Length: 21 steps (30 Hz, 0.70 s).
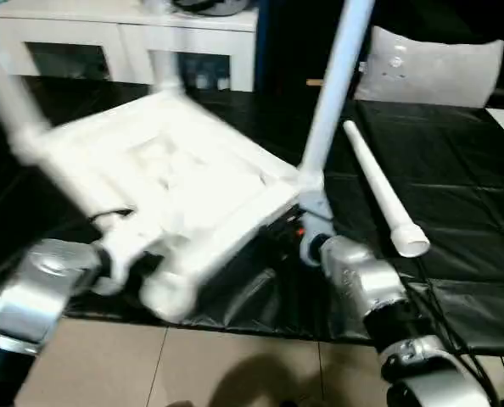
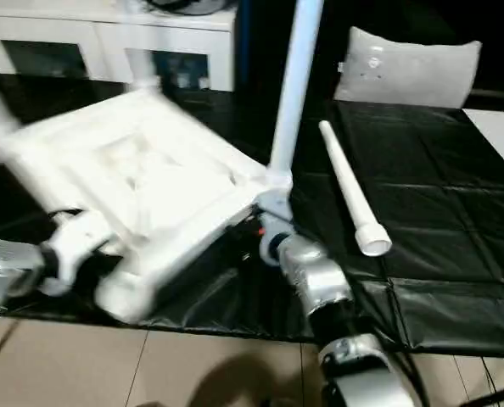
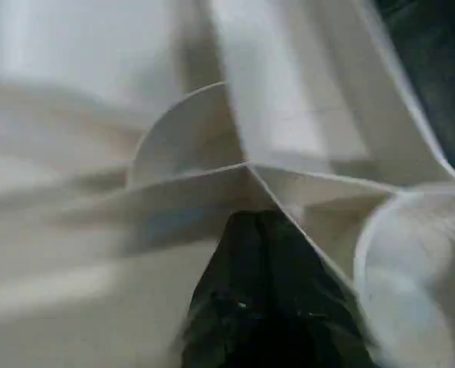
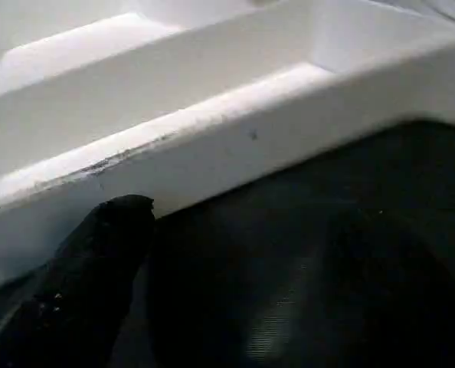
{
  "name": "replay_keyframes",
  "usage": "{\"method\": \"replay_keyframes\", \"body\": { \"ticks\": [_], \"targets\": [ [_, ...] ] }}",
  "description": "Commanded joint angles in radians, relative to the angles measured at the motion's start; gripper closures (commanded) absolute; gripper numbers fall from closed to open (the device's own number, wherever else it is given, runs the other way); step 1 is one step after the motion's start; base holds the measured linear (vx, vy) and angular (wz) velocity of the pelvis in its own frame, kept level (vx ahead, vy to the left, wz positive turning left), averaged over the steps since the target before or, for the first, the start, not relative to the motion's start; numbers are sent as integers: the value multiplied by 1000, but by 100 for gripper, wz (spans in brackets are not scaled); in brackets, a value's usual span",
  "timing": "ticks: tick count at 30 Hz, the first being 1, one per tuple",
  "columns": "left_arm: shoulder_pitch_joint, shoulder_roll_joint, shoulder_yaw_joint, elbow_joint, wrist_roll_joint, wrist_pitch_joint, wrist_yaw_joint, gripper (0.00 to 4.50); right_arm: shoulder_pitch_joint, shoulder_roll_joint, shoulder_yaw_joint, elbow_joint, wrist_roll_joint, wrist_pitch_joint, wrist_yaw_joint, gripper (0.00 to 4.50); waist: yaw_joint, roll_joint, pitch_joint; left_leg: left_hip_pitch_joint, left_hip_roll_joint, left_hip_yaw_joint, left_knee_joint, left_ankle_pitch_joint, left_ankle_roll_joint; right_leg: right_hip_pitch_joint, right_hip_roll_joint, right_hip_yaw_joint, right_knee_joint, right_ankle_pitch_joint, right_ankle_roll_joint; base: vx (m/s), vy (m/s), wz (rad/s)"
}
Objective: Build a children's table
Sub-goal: Rotate table base
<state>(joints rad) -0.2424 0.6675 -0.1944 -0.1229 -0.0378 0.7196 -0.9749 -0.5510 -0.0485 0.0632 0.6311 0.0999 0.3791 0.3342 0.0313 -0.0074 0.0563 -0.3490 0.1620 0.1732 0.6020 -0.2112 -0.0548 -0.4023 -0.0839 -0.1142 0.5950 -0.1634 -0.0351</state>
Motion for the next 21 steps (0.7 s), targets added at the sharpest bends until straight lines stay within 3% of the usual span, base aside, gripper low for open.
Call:
{"method": "replay_keyframes", "body": {
  "ticks": [1,5,9,12,13,14,17,18,19,21],
  "targets": [
    [-7,-56,-64,-46,-80,-15,-67,444,-34,7,-1,2,-1,-20,-5,0,3,23,-60,-1,66,-30,-84,-224,-22,55,-81,74,-66,-271,-202,0,0,0],
    [-64,-170,-62,34,-69,-72,3,444,-29,-14,-7,-6,-9,-26,-15,0,6,17,-64,-5,60,-22,-76,-148,7,60,-76,72,-64,-211,-214,0,0,0],
    [-136,-262,-47,190,-2,-168,146,444,-12,-33,-20,-28,-14,-28,-26,0,7,11,-63,-6,57,-23,-74,-175,20,63,-78,69,-80,-305,-172,0,0,0],
    [-181,-319,-37,271,11,-216,223,444,16,-62,-46,-104,-23,-8,-66,0,8,13,-62,-4,59,-24,-74,-187,17,60,-76,66,-90,-375,-128,0,0,0],
    [-183,-326,-37,274,11,-225,229,444,20,-68,-59,-127,-26,0,-84,0,10,18,-62,-7,60,-26,-75,-184,15,60,-77,65,-89,-383,-124,0,0,0],
    [-183,-328,-38,273,12,-229,230,444,22,-71,-65,-136,-28,3,-91,0,10,18,-62,-7,60,-26,-75,-184,15,60,-77,65,-89,-383,-124,0,0,0],
    [-167,-361,-22,230,-25,-268,208,444,-1,-133,-109,-202,-56,117,-162,0,10,20,-66,0,63,-23,-73,-155,11,58,-68,65,-81,-313,-137,0,0,0],
    [-162,-367,-18,218,-42,-265,197,444,-18,-149,-128,-202,-45,150,-162,0,12,26,-67,2,63,-22,-71,-151,12,57,-68,66,-79,-292,-146,0,0,0],
    [-153,-361,-25,197,-56,-260,171,416,-38,-166,-145,-195,-35,177,-160,0,14,22,-69,-3,60,-20,-70,-135,18,61,-68,67,-73,-251,-163,0,0,0],
    [-128,-324,-65,153,-61,-247,111,407,-83,-203,-171,-155,-20,213,-154,0,14,24,-68,-6,59,-20,-69,-133,34,63,-69,64,-74,-251,-172,0,0,0]
  ]
}}
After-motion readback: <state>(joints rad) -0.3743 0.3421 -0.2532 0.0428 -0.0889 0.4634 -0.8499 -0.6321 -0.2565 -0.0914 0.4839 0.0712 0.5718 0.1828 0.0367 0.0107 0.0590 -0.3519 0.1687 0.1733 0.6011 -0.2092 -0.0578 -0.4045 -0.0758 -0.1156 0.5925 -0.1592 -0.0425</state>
